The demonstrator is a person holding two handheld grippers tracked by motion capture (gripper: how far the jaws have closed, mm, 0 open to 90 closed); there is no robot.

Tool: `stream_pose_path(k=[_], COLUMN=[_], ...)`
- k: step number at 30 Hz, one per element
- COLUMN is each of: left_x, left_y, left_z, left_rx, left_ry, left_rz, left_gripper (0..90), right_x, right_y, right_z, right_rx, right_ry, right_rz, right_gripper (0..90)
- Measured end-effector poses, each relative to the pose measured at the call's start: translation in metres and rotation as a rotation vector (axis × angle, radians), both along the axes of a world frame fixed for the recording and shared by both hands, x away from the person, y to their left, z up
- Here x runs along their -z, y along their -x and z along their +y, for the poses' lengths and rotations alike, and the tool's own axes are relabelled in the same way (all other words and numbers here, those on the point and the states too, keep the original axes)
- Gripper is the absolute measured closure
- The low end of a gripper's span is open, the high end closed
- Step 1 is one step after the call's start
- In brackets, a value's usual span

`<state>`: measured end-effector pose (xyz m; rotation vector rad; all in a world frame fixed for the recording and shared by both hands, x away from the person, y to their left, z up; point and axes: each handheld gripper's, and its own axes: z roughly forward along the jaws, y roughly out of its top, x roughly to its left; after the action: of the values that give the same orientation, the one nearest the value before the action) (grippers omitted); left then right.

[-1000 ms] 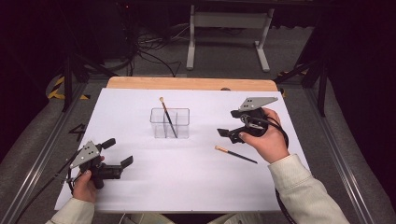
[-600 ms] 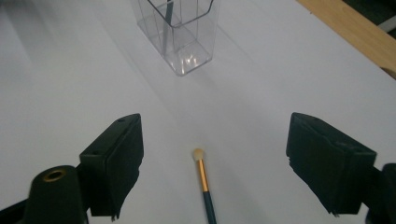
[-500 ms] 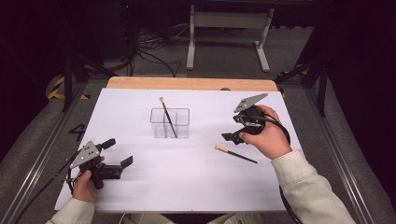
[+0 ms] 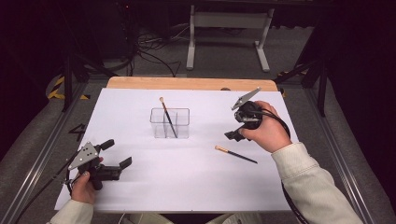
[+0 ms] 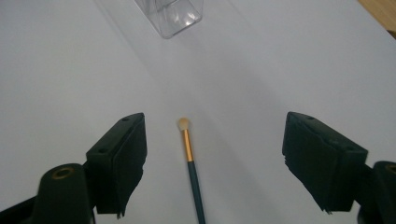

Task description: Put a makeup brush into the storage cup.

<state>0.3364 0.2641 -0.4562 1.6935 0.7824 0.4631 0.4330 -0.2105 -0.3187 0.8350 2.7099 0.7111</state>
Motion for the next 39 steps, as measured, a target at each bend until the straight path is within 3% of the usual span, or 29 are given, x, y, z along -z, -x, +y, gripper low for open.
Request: stream_pose_path(k=[8, 22, 39], left_x=[0.000, -0.001, -0.001], left_y=[0.003, 0.004, 0.002], left_z=[0.001, 0.001, 0.000], left_rx=[0.010, 0.009, 0.021], left_ry=[0.007, 0.010, 0.004], left_rz=[-0.007, -0.021, -0.009], left_gripper=[0.1, 0.1, 0.1], right_x=[0.003, 0.023, 0.049], right_y=[-0.008, -0.016, -0.015], right_z=[0.002, 0.007, 0.010], right_rx=[-0.001, -0.014, -0.049], right_ry=[0.058, 0.166, 0.243], right_rz=[0.044, 0.143, 0.219], right_gripper=[28.2, 40.3, 47.8])
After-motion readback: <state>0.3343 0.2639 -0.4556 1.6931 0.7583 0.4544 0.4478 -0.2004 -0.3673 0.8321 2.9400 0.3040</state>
